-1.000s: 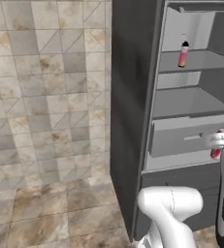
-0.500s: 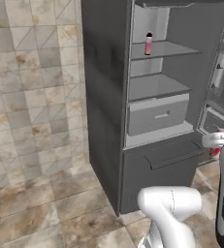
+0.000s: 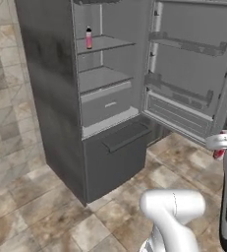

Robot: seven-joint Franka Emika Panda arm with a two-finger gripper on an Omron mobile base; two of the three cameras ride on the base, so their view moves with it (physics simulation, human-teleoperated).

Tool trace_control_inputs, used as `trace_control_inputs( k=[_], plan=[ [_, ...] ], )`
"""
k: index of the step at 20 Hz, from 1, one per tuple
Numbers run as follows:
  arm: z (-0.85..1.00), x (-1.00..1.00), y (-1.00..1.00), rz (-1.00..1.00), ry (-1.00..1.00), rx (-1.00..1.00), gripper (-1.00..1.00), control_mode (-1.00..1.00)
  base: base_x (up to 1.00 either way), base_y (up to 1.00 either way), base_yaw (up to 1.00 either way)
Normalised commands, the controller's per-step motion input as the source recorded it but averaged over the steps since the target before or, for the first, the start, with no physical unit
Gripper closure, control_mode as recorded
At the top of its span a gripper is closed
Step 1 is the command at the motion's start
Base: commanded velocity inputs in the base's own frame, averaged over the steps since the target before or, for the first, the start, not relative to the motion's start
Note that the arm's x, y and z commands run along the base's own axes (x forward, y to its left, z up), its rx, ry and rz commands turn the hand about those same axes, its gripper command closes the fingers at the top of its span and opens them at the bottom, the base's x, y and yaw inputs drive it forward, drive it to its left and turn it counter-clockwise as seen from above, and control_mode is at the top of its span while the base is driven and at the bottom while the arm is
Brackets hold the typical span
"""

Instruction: Open the fridge, grab two sodas, and place both sodas inside the bowl with ice on the dining counter.

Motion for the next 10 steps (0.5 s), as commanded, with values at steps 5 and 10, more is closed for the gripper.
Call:
trace_control_inputs(
  k=[5,10],
  plan=[
    [0.0,0.0,0.0,0.0,0.0,0.0,1.0,1.0,-0.75,0.16,-0.58],
    [0.0,0.0,0.0,0.0,0.0,0.0,1.0,1.0,-0.76,0.12,-0.59]
  ],
)
